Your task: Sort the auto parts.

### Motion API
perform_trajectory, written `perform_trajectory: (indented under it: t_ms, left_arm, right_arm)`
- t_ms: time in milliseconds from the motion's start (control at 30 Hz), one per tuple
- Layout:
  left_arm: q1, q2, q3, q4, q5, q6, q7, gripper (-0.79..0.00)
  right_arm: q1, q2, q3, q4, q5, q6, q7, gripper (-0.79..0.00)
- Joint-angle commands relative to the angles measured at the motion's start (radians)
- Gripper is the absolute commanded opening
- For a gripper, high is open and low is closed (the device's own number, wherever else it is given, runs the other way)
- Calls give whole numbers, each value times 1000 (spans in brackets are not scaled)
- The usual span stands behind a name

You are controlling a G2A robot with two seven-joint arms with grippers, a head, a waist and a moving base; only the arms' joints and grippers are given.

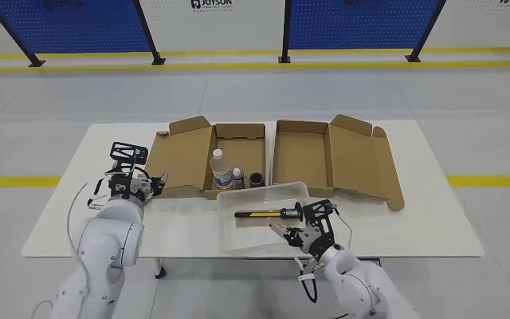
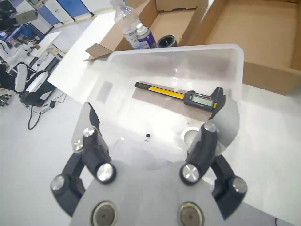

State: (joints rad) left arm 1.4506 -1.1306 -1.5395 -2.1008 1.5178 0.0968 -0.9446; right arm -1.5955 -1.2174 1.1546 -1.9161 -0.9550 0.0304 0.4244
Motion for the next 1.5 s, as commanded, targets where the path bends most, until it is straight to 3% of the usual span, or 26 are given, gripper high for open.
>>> perform_trajectory:
  t_ms: [0,267,1100,1300,1467]
  left_arm:
    - [0,0,0,0,0,0,0,0]
    - [0,0,0,0,0,0,0,0]
    - [0,0,0,0,0,0,0,0]
    - [0,0,0,0,0,0,0,0]
    - [0,0,0,0,0,0,0,0]
  right_arm:
    - [7,-2,-2,20,0,18,-1,0]
    - [-1,1,42,35,56,18,31,0]
    - [-72,8,102,-57,-14,133,52,0]
    - [-56,13,97,-114,-78,56,43,0]
    - [2,22,67,-126,-176,-150,70,0]
